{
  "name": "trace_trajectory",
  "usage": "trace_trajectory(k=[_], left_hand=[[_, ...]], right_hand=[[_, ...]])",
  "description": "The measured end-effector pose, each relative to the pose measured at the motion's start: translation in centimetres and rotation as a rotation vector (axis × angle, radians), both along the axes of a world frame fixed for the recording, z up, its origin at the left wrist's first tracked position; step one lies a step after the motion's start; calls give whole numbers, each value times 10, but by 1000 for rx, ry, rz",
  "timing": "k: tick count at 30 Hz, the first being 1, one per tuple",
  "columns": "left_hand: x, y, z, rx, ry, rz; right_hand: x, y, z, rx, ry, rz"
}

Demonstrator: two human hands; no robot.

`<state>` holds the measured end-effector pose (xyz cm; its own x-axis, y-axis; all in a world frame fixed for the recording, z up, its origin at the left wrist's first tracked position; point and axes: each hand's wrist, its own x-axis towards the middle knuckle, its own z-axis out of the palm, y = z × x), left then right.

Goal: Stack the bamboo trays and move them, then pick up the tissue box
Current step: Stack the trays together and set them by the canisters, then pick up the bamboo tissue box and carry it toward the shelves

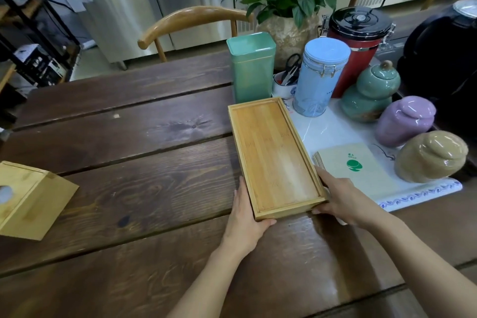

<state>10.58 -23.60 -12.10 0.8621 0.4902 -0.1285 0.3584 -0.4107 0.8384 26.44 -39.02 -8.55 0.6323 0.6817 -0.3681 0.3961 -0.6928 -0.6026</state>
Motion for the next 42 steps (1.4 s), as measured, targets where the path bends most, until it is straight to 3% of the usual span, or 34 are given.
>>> trace_trajectory(k=[10,14,19,26,33,35,40,42], left_hand=[[-1,1,-6,1,29,14],[-15,9,8,70,168,-5],[-62,38,28,174,167,98],[-139,100,64,282,86,437],[-216,195,85,338,10,1008],[-236,227,82,289,25,1131],[-266,283,73,-187,-174,1359],[-271,299,71,-276,-214,1368]], right_hand=[[-2,1,4,-38,-12,-9],[0,0,21,-119,-60,46],[-23,31,58,91,-103,115],[-93,144,60,215,-25,320],[-170,277,57,249,98,415],[-195,313,59,267,127,406],[-248,385,50,297,204,327],[-260,405,46,289,304,220]])
